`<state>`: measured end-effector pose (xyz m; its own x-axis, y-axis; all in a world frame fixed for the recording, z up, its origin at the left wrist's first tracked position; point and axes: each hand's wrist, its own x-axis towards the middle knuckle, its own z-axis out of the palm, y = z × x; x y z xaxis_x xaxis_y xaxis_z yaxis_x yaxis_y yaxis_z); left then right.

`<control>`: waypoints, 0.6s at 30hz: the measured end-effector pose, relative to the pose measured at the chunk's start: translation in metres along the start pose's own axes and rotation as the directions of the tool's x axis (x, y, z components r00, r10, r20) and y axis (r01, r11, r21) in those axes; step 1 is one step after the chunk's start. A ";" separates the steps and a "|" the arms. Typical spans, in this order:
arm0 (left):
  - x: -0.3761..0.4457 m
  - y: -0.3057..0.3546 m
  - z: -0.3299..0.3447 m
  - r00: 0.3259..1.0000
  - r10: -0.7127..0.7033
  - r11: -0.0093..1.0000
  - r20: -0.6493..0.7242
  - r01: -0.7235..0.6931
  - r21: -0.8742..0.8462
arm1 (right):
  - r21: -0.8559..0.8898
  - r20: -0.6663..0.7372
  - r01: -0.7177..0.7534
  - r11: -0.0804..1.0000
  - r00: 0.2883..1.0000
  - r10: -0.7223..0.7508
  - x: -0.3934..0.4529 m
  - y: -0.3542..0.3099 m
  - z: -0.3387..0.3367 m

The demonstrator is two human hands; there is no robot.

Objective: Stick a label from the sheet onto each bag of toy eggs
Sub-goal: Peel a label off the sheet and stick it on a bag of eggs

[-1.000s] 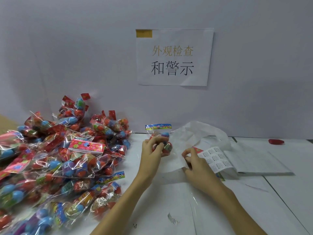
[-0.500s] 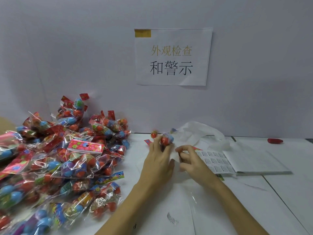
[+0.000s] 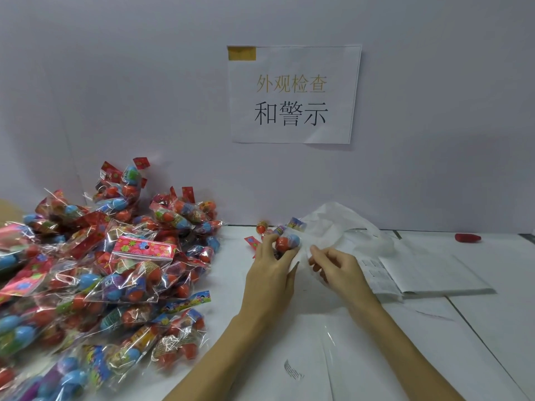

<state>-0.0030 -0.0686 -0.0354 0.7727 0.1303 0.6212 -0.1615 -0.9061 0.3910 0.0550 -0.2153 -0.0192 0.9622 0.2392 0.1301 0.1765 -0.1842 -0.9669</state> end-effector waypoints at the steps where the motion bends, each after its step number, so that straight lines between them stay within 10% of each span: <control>1: -0.001 0.001 0.000 1.000 0.002 1.000 0.002 -0.002 -0.016 | 0.015 0.042 0.013 1.000 0.999 -0.013 -0.001 -0.001 0.002; 18: -0.002 -0.003 0.002 0.989 0.008 0.993 0.145 0.009 -0.114 | -0.019 0.108 0.049 0.999 0.993 -0.047 0.003 0.007 0.002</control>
<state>-0.0029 -0.0665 -0.0389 0.8522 0.0634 0.5194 -0.2236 -0.8533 0.4711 0.0586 -0.2142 -0.0255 0.9250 0.3489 0.1505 0.2273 -0.1908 -0.9549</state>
